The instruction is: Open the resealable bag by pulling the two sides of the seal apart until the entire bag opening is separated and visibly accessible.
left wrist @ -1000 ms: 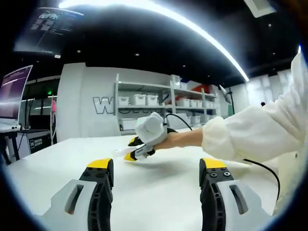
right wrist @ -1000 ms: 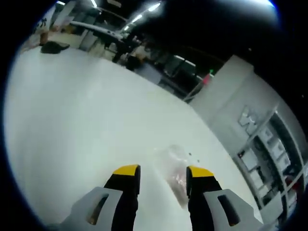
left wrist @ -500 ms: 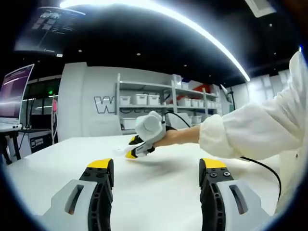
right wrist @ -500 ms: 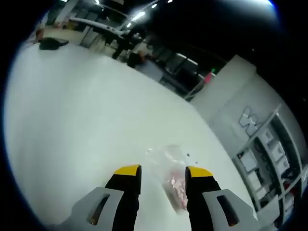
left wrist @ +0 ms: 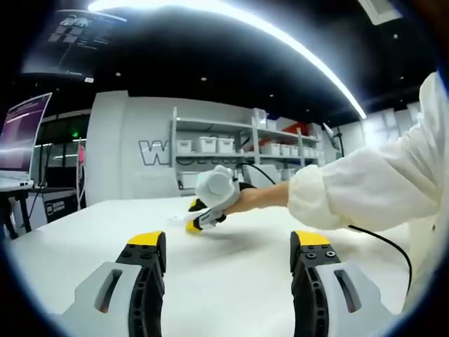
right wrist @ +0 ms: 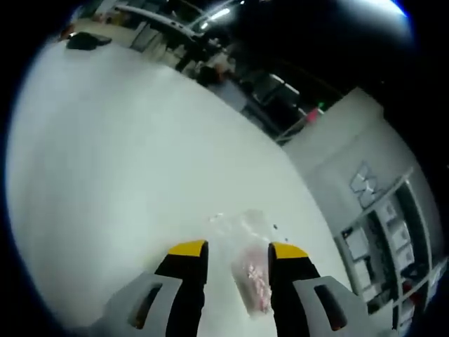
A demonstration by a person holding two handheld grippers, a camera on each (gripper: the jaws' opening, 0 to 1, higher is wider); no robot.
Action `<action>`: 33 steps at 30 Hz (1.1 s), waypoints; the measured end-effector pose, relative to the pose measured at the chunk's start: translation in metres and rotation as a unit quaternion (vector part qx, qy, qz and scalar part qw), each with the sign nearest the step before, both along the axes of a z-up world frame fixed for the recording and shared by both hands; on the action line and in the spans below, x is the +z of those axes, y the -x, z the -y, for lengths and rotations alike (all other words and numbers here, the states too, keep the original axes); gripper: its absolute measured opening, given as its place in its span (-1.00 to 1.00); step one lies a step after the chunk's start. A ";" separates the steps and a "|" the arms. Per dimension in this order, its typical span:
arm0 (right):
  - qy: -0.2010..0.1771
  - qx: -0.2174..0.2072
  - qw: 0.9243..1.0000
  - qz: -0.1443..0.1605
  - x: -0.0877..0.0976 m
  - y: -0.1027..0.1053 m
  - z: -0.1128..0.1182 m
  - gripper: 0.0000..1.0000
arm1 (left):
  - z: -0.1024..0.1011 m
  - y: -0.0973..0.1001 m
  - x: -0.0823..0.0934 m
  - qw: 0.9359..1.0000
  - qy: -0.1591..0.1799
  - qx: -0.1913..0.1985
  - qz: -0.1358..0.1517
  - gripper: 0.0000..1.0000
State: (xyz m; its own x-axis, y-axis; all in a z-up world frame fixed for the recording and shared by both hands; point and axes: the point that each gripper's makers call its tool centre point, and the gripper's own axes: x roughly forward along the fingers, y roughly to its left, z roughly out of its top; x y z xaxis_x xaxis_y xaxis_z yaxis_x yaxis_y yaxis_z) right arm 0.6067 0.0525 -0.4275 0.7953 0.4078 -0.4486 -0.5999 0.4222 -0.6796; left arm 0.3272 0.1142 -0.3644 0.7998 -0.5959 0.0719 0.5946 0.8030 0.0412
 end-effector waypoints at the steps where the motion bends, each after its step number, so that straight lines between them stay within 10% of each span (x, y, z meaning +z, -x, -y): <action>1: -0.001 -0.001 1.000 0.000 0.000 -0.001 0.000 -0.36 | -0.001 0.000 0.000 1.000 0.001 0.001 0.001 0.42; 33: -0.038 -0.038 0.997 -0.052 -0.014 -0.020 0.005 -0.78 | -0.009 -0.005 0.001 1.000 -0.008 0.006 0.007 0.38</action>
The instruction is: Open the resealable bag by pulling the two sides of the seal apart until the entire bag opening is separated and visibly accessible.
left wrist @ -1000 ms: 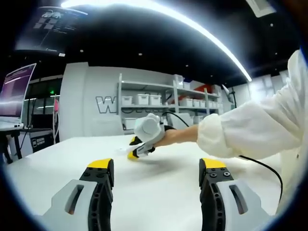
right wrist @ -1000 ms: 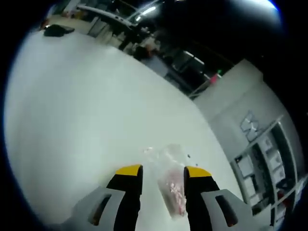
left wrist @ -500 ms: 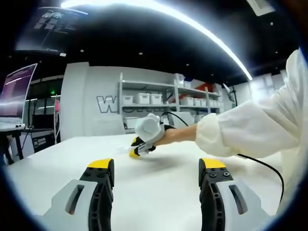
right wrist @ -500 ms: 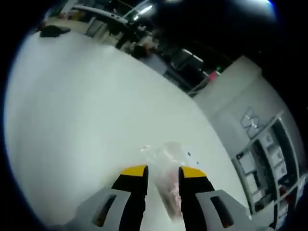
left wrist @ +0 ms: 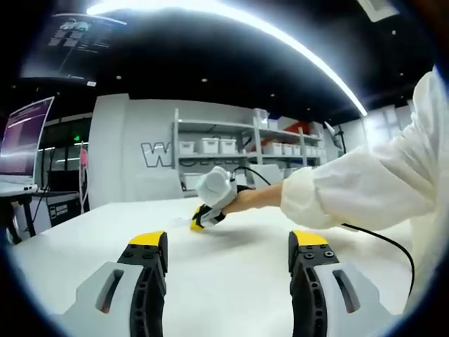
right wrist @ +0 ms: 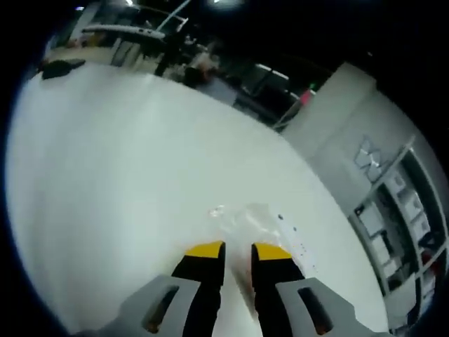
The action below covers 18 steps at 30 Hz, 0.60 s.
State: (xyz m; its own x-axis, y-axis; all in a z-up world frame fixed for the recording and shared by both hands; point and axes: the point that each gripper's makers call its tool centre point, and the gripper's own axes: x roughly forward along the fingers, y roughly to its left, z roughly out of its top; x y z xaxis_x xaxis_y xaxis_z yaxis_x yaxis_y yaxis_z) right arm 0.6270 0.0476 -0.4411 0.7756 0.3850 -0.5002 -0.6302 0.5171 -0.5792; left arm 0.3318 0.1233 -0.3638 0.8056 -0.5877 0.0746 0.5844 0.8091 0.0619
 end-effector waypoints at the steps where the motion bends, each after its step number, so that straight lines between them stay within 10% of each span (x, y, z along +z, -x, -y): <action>1: 0.013 0.007 1.000 0.007 0.001 -0.002 0.000 -0.76 | 0.000 0.000 0.000 1.000 -0.002 0.000 0.000 0.38; 18: 0.200 0.065 0.971 0.112 0.004 -0.010 -0.007 -0.68 | -0.006 -0.001 0.002 1.000 -0.001 0.004 0.005 0.37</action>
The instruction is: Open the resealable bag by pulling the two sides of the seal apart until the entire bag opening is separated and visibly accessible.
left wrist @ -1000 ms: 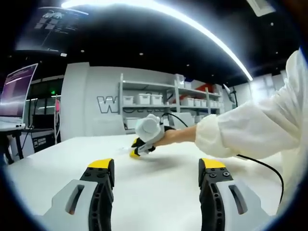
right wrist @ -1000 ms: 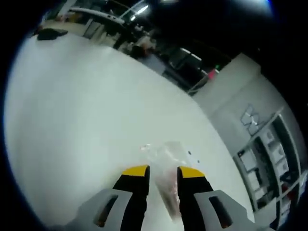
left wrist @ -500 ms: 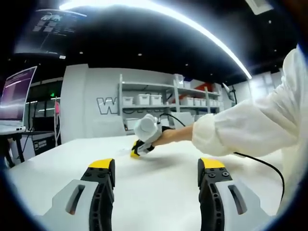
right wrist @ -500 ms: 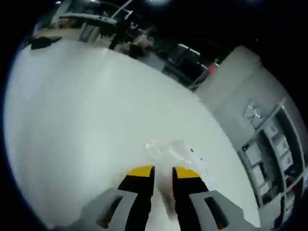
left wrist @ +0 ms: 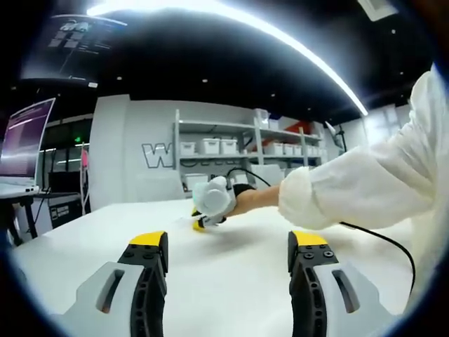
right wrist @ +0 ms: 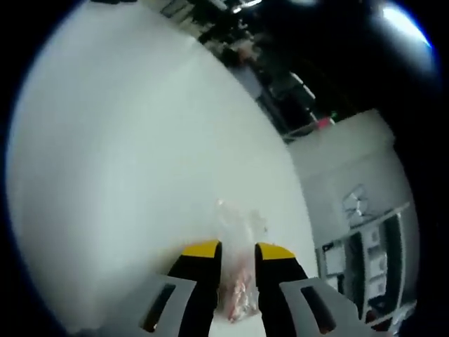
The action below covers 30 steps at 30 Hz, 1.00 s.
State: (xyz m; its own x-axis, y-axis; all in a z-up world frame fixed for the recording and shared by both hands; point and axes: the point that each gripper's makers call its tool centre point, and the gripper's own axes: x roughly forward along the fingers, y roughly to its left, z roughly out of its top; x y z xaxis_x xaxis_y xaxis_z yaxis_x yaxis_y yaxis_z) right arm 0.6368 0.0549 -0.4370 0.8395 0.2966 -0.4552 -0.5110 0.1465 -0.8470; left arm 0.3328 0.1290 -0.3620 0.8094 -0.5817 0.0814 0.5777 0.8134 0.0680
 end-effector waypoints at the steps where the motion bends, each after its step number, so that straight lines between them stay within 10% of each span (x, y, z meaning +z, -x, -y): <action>1: 0.014 0.008 1.000 0.009 0.000 0.000 -0.001 -0.69 | 0.000 0.000 0.000 1.000 0.000 0.000 0.000 0.37; 7: 0.082 0.023 0.996 0.029 -0.012 0.004 -0.006 -0.92 | 0.000 -0.001 0.000 1.000 -0.002 0.000 0.002 0.37; 30: 0.133 0.005 0.986 0.098 -0.009 -0.006 0.000 -1.00 | 0.000 0.000 -0.002 1.000 -0.005 0.001 0.000 0.36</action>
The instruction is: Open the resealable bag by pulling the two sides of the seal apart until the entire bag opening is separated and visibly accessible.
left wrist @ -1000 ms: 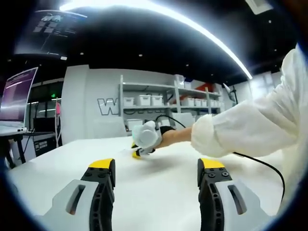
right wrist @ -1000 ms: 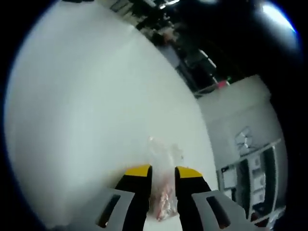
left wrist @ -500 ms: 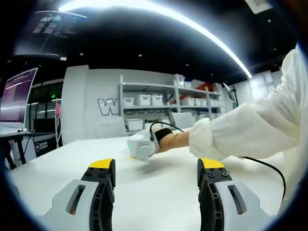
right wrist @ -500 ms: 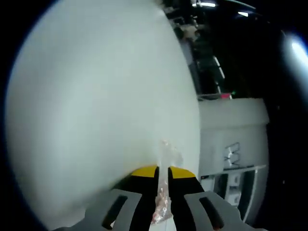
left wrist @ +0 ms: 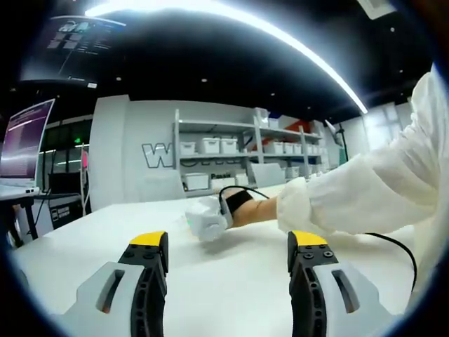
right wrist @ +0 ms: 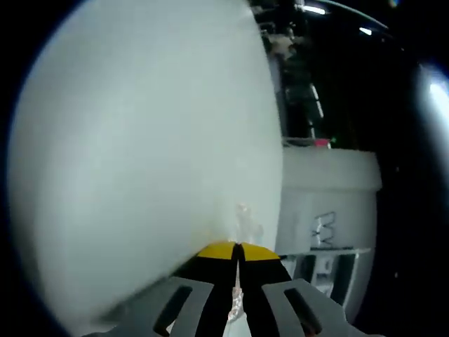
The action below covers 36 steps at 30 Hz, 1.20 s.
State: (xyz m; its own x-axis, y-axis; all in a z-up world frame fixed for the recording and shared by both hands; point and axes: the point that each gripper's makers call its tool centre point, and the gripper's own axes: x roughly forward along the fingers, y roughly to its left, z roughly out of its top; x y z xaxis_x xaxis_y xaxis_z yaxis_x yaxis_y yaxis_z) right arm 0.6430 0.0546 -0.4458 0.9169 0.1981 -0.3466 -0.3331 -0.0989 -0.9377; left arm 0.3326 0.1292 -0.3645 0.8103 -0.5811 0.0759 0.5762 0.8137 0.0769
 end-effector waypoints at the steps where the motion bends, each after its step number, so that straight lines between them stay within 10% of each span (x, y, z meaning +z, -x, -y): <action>1: -0.002 0.001 1.000 0.002 0.001 0.002 0.000 -1.00 | 0.000 0.000 0.000 1.000 0.000 0.000 0.000 0.36; 23: -0.089 0.022 0.995 0.040 0.031 0.013 0.008 -1.00 | 0.001 0.001 -0.004 1.000 0.000 -0.001 -0.006 0.36; 36: -0.251 -0.008 0.968 0.021 0.066 0.024 0.027 -1.00 | 0.005 0.005 -0.004 1.000 -0.001 -0.005 -0.007 0.36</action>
State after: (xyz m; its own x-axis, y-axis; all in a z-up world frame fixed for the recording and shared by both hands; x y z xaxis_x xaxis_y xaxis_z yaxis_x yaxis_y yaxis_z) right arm 0.6194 0.0272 -0.3798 0.9322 0.3183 -0.1726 -0.2916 0.3775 -0.8789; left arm 0.3276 0.1245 -0.3689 0.8051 -0.5898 0.0638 0.5858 0.8074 0.0705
